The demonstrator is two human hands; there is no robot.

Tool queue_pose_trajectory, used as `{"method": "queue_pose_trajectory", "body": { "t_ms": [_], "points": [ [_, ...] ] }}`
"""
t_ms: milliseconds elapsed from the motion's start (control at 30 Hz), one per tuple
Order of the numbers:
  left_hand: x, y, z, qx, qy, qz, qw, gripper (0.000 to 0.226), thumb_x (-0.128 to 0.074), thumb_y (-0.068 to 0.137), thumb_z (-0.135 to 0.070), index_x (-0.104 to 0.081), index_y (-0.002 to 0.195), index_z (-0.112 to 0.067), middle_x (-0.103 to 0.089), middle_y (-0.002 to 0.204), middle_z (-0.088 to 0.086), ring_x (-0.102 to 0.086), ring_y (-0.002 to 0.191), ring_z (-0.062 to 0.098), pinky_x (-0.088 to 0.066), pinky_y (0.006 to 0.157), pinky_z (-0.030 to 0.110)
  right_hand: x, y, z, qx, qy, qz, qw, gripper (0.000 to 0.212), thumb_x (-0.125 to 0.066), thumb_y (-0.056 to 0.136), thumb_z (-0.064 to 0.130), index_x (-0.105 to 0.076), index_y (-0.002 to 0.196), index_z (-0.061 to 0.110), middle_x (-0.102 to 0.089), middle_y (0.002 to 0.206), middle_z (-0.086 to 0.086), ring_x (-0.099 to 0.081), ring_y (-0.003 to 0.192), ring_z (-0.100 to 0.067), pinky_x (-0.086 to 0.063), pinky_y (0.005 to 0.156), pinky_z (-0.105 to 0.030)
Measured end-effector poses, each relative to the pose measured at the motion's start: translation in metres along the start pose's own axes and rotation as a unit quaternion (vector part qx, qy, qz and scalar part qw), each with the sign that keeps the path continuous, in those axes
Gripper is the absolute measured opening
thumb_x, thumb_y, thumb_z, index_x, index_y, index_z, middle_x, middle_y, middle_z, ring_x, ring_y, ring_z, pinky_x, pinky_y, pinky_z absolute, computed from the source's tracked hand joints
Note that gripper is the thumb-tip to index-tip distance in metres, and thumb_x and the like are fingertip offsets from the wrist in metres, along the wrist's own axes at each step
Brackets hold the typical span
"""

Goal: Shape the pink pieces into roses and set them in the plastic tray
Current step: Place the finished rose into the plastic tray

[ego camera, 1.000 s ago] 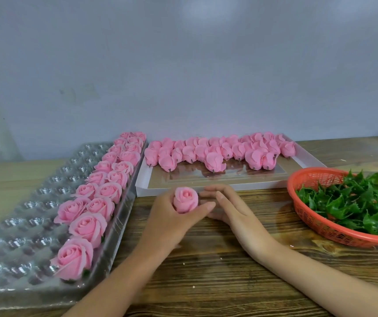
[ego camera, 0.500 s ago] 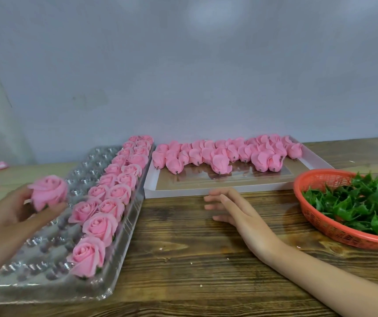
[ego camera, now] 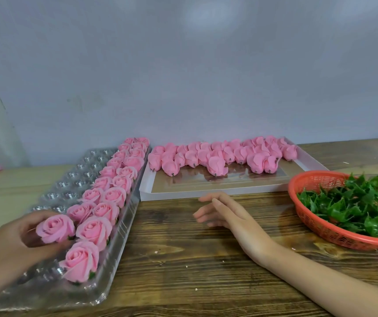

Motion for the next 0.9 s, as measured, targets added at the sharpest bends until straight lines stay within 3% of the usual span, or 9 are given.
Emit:
{"method": "queue_pose_trajectory", "body": {
  "t_ms": [67,200,367,433,533,633,733,900],
  "points": [
    [0.0,0.003,-0.004,0.024,-0.002,-0.01,1.0,0.037,-0.069,0.073,0.016,-0.059,0.098,-0.009,-0.061,0.095,0.012,-0.058,0.06,-0.013,-0.045,0.061,0.006,0.0,0.0,0.0,0.001,0.0,0.003,1.0,0.027,-0.035,0.106,0.019,-0.057,0.115,0.007,-0.074,0.098,-0.01,-0.07,0.092,-0.018,-0.05,0.085,-0.029],
    [0.008,0.021,0.003,0.025,0.089,-0.061,0.994,0.047,-0.075,0.07,0.013,-0.058,0.09,-0.026,-0.06,0.097,0.009,-0.055,0.069,-0.022,-0.043,0.062,0.001,0.0,0.0,-0.001,0.001,-0.008,0.008,1.0,0.027,-0.035,0.106,0.02,-0.058,0.114,0.009,-0.075,0.098,-0.011,-0.07,0.091,-0.02,-0.05,0.089,-0.036],
    [0.013,0.023,0.017,0.019,0.145,-0.035,0.989,0.056,-0.079,0.067,0.009,-0.06,0.087,-0.039,-0.067,0.092,0.004,-0.06,0.074,-0.015,-0.046,0.062,0.002,-0.001,0.001,-0.001,0.004,-0.029,0.024,0.999,0.027,-0.035,0.107,0.021,-0.057,0.114,0.01,-0.075,0.098,-0.011,-0.071,0.092,-0.023,-0.05,0.092,-0.041],
    [0.016,0.023,0.025,0.01,0.157,-0.029,0.987,0.056,-0.081,0.067,0.007,-0.065,0.086,-0.043,-0.068,0.092,-0.006,-0.06,0.074,-0.013,-0.046,0.062,0.002,-0.002,0.001,-0.001,0.004,-0.032,0.029,0.999,0.026,-0.034,0.107,0.021,-0.057,0.114,0.011,-0.075,0.097,-0.01,-0.071,0.092,-0.022,-0.049,0.091,-0.039],
    [0.021,0.022,0.035,0.006,0.189,-0.02,0.982,0.071,-0.084,0.065,0.001,-0.06,0.099,-0.057,-0.067,0.09,-0.022,-0.062,0.08,-0.002,-0.047,0.063,0.002,-0.002,0.001,-0.001,0.007,-0.036,0.033,0.999,0.026,-0.035,0.107,0.02,-0.057,0.114,0.01,-0.075,0.096,-0.009,-0.07,0.09,-0.021,-0.049,0.089,-0.036],
    [0.026,0.021,0.043,0.002,0.184,-0.004,0.983,0.06,-0.088,0.064,-0.031,-0.058,0.114,-0.047,-0.061,0.108,-0.027,-0.06,0.091,-0.008,-0.048,0.067,0.003,-0.001,0.0,-0.001,0.008,-0.038,0.034,0.999,0.026,-0.034,0.107,0.02,-0.057,0.115,0.009,-0.075,0.096,-0.01,-0.07,0.089,-0.02,-0.049,0.087,-0.033],
    [0.035,0.024,0.065,0.027,0.173,-0.001,0.985,0.072,-0.079,0.056,-0.066,-0.06,0.119,-0.037,-0.063,0.109,-0.027,-0.06,0.093,-0.011,-0.051,0.07,0.008,-0.001,0.0,-0.001,0.009,-0.04,0.036,0.999,0.027,-0.034,0.107,0.019,-0.057,0.115,0.008,-0.075,0.095,-0.01,-0.07,0.089,-0.02,-0.049,0.087,-0.033],
    [0.056,0.034,0.091,0.003,0.214,0.014,0.977,0.081,-0.089,0.038,-0.061,-0.067,0.109,-0.029,-0.073,0.099,-0.008,-0.072,0.085,0.018,-0.06,0.06,0.039,-0.002,0.0,0.0,0.01,-0.043,0.039,0.998,0.028,-0.034,0.107,0.019,-0.057,0.116,0.007,-0.075,0.095,-0.01,-0.071,0.088,-0.02,-0.049,0.086,-0.03]
  ]
}}
Point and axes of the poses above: each hand's wrist, its own y-axis towards the middle knuckle, its own x-axis out of the back of the hand, z = x × y, the point moved 5 cm from there along y, towards the middle knuckle
